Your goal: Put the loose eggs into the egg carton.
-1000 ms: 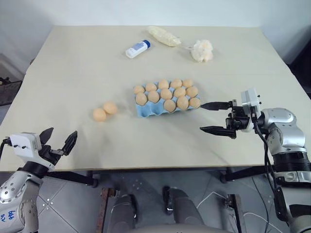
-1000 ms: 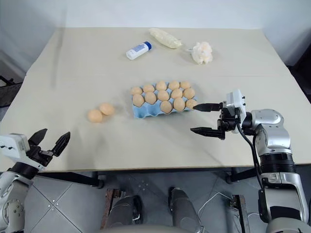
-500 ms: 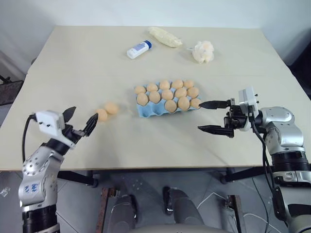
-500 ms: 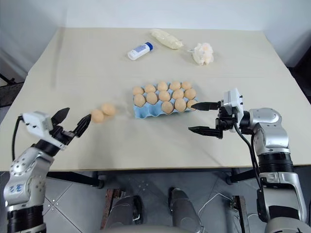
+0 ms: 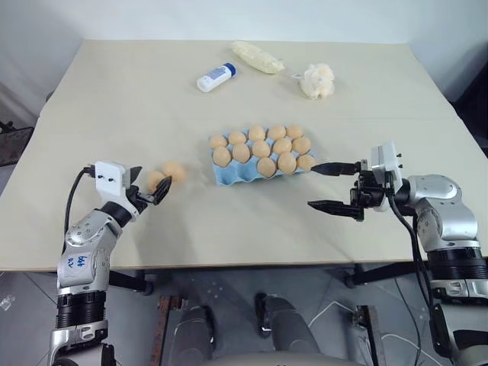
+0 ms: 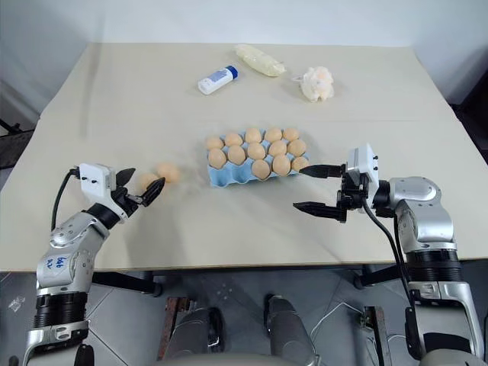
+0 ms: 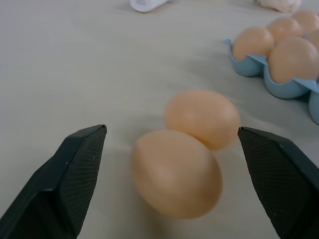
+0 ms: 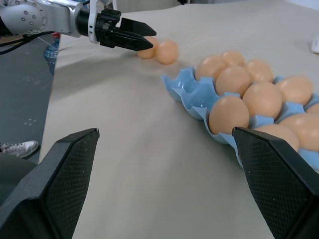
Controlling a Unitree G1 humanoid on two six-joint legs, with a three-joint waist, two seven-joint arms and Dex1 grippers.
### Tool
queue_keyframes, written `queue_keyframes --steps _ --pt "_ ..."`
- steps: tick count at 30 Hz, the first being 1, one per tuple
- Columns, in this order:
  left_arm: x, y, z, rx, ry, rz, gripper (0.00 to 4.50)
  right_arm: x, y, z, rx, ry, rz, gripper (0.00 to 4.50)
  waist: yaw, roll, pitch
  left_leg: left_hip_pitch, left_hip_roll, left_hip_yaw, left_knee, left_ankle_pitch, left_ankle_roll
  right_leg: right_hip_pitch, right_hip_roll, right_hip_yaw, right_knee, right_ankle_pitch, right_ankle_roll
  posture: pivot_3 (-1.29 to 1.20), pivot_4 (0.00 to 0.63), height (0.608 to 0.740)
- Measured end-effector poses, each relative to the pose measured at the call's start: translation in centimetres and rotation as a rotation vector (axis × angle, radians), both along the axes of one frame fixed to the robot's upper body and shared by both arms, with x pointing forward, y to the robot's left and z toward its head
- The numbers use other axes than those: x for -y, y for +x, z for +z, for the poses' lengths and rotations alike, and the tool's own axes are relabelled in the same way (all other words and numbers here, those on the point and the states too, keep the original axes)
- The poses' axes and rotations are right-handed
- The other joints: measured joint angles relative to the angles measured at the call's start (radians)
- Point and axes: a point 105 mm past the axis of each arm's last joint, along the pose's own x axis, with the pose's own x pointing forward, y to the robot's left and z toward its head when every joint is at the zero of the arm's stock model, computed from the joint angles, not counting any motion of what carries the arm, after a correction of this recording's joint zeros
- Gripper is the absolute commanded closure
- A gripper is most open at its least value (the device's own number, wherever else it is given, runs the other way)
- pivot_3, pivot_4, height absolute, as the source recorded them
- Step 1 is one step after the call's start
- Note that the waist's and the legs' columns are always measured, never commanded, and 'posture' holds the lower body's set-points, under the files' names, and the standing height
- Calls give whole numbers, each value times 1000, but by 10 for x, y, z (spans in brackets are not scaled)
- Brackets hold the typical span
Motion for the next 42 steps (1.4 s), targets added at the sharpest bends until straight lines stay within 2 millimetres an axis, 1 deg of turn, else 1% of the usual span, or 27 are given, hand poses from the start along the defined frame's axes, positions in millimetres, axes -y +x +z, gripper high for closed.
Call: queue_keyframes --steps 4,6,8,12,17,19,24,26,28,31,33,35,38,42 --pt "0 0 -4 -22 -2 -14 2117 0 1 1 -1 -2 -8 0 1 0 0 0 0 0 0 0 0 0 0 0 0 0 0 0 150 740" --pt "0 1 -4 -23 -3 -15 2510 1 1 1 0 -3 -13 0 1 0 0 0 0 0 0 0 0 0 0 0 0 0 0 0 150 740" --pt "0 2 -4 -23 -1 -15 2704 1 1 1 1 -4 -18 0 1 0 0 0 0 0 0 0 0 0 0 0 0 0 0 0 150 740" --pt "0 2 -3 -23 5 -14 2907 2 2 1 2 -4 -26 0 1 0 0 0 0 0 0 0 0 0 0 0 0 0 0 0 150 740" --pt "-7 -2 2 -39 39 -18 2907 3 3 2 4 -8 -33 0 -1 0 0 0 0 0 0 0 0 0 0 0 0 0 0 0 150 740" --pt "-7 -6 12 -33 49 -40 2907 4 3 2 4 -12 -37 0 0 0 0 0 0 0 0 0 0 0 0 0 0 0 0 0 150 740" --pt "3 -17 33 -34 74 -132 2907 5 4 1 -1 -11 -43 0 0 0 0 0 0 0 0 0 0 0 0 0 0 0 -1 0 150 740" --pt "5 -18 43 -25 97 -160 2907 6 4 0 2 -10 -46 0 0 0 0 0 0 0 0 0 0 0 0 0 0 -1 -3 0 150 740" --pt "15 -12 62 32 95 -207 2907 9 4 2 15 -5 -47 0 1 0 0 0 0 0 1 0 0 0 0 -1 0 -2 -3 0 150 740" --pt "41 -1 93 135 71 -295 2907 12 4 8 49 7 -46 0 9 0 0 0 -2 1 1 0 0 2 1 -2 0 -1 -2 0 150 740" --pt "59 6 102 173 41 -357 2907 12 3 11 68 23 -32 0 17 0 0 0 -2 2 1 1 1 2 2 -1 -1 0 0 0 150 740" --pt "75 13 100 177 5 -420 2907 14 2 13 87 33 -26 0 21 0 0 0 -3 2 1 2 4 2 3 -1 -1 1 1 0 150 740" --pt "98 25 90 155 -26 -504 2907 18 1 13 107 37 -35 0 23 0 0 0 -2 2 1 3 5 2 4 -1 -1 1 1 0 150 740" --pt "126 40 77 130 -41 -604 2907 19 -1 7 114 49 -46 0 25 0 0 -1 -2 1 2 3 5 2 5 -2 0 1 1 0 150 740"
